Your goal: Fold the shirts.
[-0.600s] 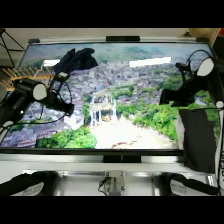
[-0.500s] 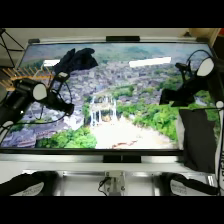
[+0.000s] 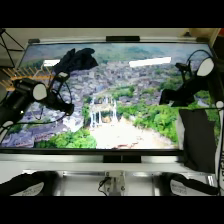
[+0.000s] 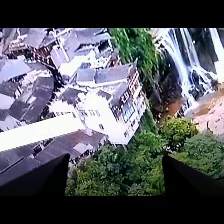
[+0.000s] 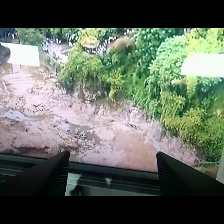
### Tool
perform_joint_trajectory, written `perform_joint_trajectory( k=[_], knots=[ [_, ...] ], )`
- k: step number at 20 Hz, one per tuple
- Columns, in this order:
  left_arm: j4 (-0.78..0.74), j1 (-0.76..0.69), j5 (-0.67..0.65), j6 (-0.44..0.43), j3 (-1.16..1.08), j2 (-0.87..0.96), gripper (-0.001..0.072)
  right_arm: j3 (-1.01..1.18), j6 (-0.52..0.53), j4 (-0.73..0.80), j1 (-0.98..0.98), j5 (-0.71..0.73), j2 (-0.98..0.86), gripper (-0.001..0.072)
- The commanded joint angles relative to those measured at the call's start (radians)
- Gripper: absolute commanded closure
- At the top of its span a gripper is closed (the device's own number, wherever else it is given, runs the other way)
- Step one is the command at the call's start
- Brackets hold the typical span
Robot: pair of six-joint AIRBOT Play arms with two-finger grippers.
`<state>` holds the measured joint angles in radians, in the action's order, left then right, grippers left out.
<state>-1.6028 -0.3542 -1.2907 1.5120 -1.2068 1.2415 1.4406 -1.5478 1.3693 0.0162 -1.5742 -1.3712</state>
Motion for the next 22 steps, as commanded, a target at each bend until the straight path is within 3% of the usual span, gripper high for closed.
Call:
perform_joint_trajectory(
  k=[1, 5, 8, 13, 15, 18, 20, 22],
  knots=[
    [0.0, 0.0, 0.0, 0.0, 0.0, -0.001, 0.0005, 0.001, 0.0, 0.0, -0.001, 0.0, 0.0, 0.005],
    [0.035, 0.0, 0.019, 0.001, 0.0, 0.006, 0.0004, 0.001, -0.001, -0.001, -0.001, 0.005, 0.0, 0.005],
    [0.122, -0.001, 0.166, 0.048, 0.0, 0.042, 0.0005, 0.001, -0.004, -0.002, -0.001, 0.036, 0.0, 0.005],
    [0.214, -0.002, 0.217, 0.101, 0.0, 0.107, 0.0006, 0.001, -0.005, -0.003, -0.001, 0.072, 0.0, 0.005],
    [0.22, 0.012, 0.391, 0.116, -0.024, 0.154, 0.0007, 0.001, -0.005, -0.008, -0.001, 0.124, 0.0, 0.005],
    [0.225, 0.12, 0.507, 0.189, -0.292, 0.347, 0.0009, 0.001, -0.012, -0.071, -0.001, 0.21, 0.0, 0.0051],
    [0.274, 0.209, 0.5, 0.22, -0.602, 0.554, 0.0009, 0.001, -0.012, -0.132, -0.001, 0.238, 0.0, 0.0051],
    [0.389, 0.297, 0.495, 0.318, -0.918, 0.773, 0.0009, 0.001, -0.012, -0.188, -0.001, 0.239, 0.0, 0.005]
  ],
)
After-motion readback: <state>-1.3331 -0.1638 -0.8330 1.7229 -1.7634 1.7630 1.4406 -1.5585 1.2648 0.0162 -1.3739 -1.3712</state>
